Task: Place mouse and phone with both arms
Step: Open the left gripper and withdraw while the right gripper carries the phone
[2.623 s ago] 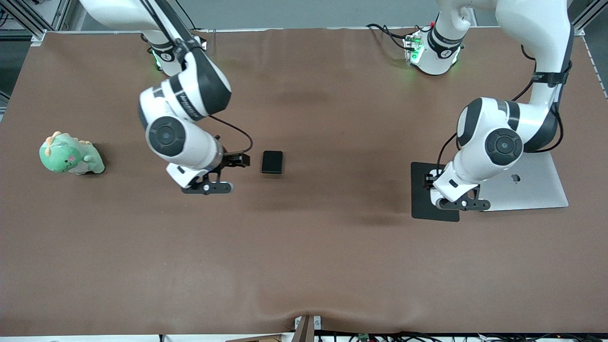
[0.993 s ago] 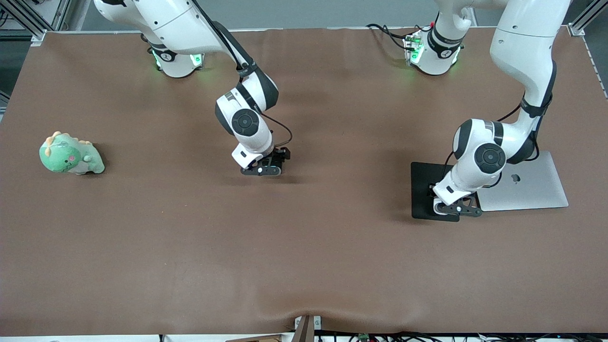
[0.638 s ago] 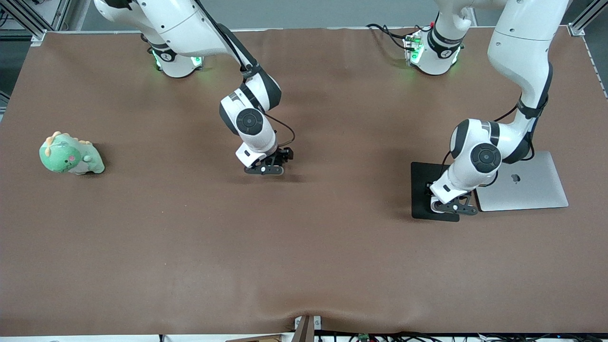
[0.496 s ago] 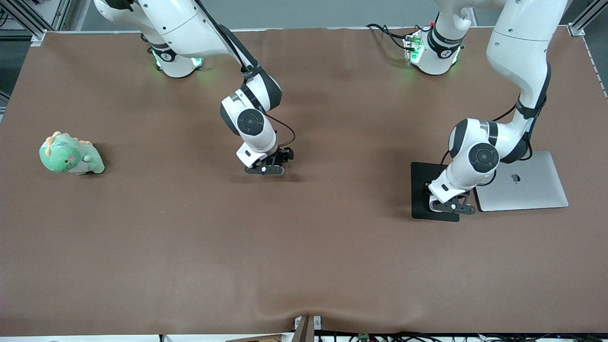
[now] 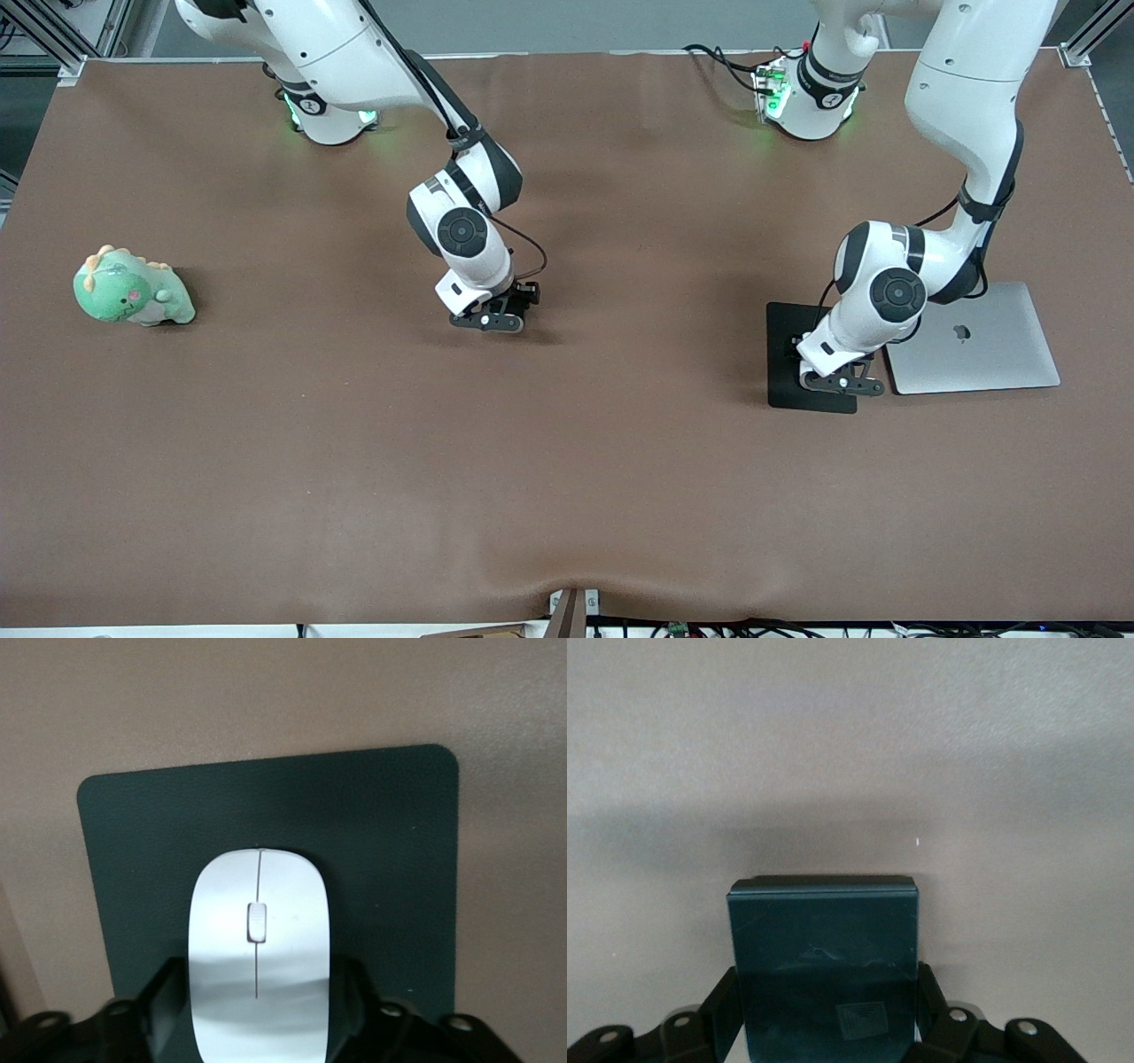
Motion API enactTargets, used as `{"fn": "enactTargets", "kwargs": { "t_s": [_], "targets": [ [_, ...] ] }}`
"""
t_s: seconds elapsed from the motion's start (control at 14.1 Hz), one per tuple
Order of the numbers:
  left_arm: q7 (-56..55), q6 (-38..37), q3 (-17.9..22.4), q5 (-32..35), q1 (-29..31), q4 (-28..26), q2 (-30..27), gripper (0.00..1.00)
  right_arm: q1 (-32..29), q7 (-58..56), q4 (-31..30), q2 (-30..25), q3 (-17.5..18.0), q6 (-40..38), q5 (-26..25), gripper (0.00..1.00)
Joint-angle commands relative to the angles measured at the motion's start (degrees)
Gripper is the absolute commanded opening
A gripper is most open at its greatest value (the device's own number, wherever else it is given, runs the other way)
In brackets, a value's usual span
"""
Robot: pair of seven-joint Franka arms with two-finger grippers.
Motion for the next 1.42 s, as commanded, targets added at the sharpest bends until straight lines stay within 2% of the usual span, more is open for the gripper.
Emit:
{"fn": "enactTargets", "kwargs": {
  "t_s": [0.0,0.21,0.5,0.71,1.06,1.35],
  "targets": [
    [-1.29,0.33,-0.11,0.38,0.0,0.02,-2.15,1.0,-2.58,1.14,1.86,-2.16,0.17,-5.67,0.14,0.0],
    [-1.2,-0.97,-0.11,0.38,0.35,0.03,-4.96,1.0,-6.36,-0.78,2.13,-5.06,0.25,-10.52,-0.04,0.0],
    [-1.03,-7.38,-0.11,0.38,0.62,0.38,-9.0,1.0,-12.96,-6.95,1.52,-9.54,0.25,-17.19,-0.04,0.0],
    [-0.94,-16.59,-0.11,0.38,0.53,3.35,-11.38,1.0,-17.35,-8.43,-0.85,-12.88,0.25,-19.85,-0.04,0.0],
    [-0.41,-29.17,0.15,0.3,0.79,8.45,-15.68,1.0,-26.66,-21.86,-7.17,-18.07,0.17,-19.67,-0.13,0.0],
    [0.2,-42.61,0.33,0.3,1.41,14.86,-18.84,1.0,-32.82,-30.92,-11.4,-19.92,0.08,-18.8,-0.83,0.0]
  ]
}}
